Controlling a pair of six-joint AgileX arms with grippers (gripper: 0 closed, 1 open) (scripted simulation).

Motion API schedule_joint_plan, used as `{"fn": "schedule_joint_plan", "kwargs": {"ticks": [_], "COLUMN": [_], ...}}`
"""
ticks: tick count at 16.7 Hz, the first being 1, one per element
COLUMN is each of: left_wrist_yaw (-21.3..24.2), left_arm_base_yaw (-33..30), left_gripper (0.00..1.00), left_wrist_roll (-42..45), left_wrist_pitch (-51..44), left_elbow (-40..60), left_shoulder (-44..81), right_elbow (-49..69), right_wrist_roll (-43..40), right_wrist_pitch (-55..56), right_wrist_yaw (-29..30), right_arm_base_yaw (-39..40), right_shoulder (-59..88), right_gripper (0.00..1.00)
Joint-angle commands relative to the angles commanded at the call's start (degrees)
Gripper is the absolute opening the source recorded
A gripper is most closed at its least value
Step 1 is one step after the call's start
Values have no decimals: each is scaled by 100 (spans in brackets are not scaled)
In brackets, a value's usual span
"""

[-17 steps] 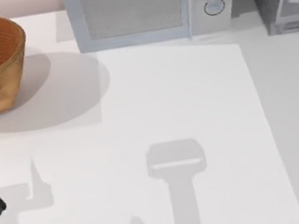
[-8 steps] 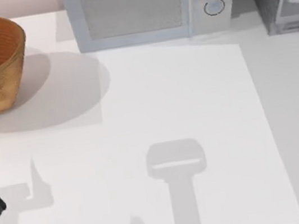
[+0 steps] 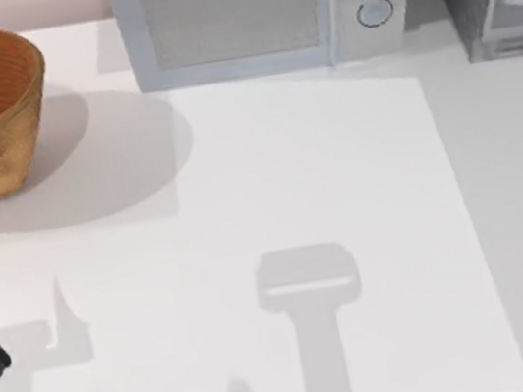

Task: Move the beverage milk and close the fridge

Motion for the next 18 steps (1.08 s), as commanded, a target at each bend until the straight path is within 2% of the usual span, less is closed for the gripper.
{"fn": "schedule_joint_plan", "kwargs": {"ticks": [4, 8, 12, 18], "left_wrist_yaw": [0, 0, 0, 0], "left_arm_base_yaw": [0, 0, 0, 0], "left_gripper": [100, 100, 100, 100], "left_wrist_roll": [0, 0, 0, 0], "left_wrist_pitch": [0, 0, 0, 0], "left_elbow": [0, 0, 0, 0], "left_shoulder": [0, 0, 0, 0], "right_elbow": [169, 732, 1472, 2635], "right_wrist_roll": [-341, -1629, -3878, -8217], "right_wrist_pitch": [40, 77, 123, 87], "right_wrist_yaw": [-273, -1160, -2312, -3946], "right_arm_base_yaw": [-355, -1665, -3632, -7097], "right_shoulder": [318, 1563, 3705, 7745], "right_gripper": [100, 100, 100, 100]}}
